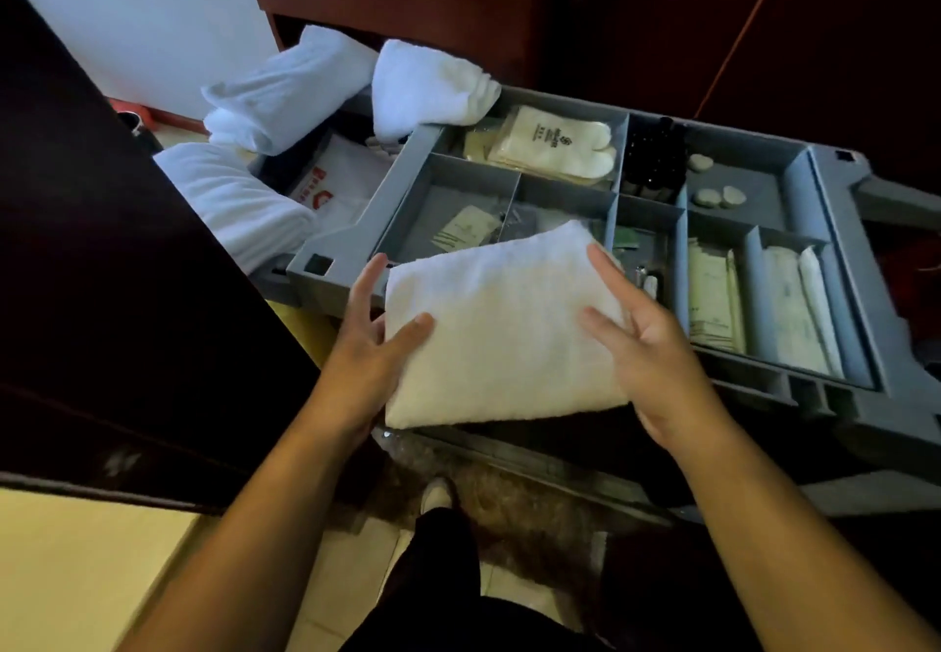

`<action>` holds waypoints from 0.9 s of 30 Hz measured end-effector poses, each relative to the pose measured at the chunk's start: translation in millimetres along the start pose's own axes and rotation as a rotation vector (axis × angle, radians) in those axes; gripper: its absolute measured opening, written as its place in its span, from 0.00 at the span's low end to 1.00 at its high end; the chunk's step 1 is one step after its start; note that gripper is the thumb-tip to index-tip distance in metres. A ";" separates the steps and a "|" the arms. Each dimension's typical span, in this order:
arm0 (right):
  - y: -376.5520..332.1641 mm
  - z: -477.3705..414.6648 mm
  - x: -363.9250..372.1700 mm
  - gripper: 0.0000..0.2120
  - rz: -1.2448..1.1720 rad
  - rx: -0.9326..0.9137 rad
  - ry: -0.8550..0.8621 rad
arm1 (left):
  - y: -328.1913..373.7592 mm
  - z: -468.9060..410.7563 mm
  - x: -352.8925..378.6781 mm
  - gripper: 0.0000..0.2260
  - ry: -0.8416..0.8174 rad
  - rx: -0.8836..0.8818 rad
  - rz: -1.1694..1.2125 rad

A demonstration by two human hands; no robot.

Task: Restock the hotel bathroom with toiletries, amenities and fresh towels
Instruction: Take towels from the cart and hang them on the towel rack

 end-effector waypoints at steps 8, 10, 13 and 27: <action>58.0 102.0 -28.1 0.19 -0.115 0.127 0.105 | -32.1 83.2 32.2 0.22 -0.187 0.024 -0.088; 65.8 125.7 -32.6 0.17 -0.078 0.133 0.157 | -36.4 100.6 40.4 0.21 -0.213 -0.009 -0.099; 79.4 156.0 -36.1 0.16 -0.031 0.139 0.243 | -42.8 120.2 49.0 0.19 -0.265 -0.045 -0.138; 105.1 265.0 -14.1 0.20 -0.032 0.281 0.558 | -56.6 155.7 58.0 0.23 -0.572 0.047 -0.357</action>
Point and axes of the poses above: each hand's wrist, its own z-axis away from the middle knuckle, its own x-axis out of the palm, y = z × x, the point moved 2 cm from there along -z, towards the middle knuckle, and after that the axes turned 1 degree about -x, right-handed, at the moved point
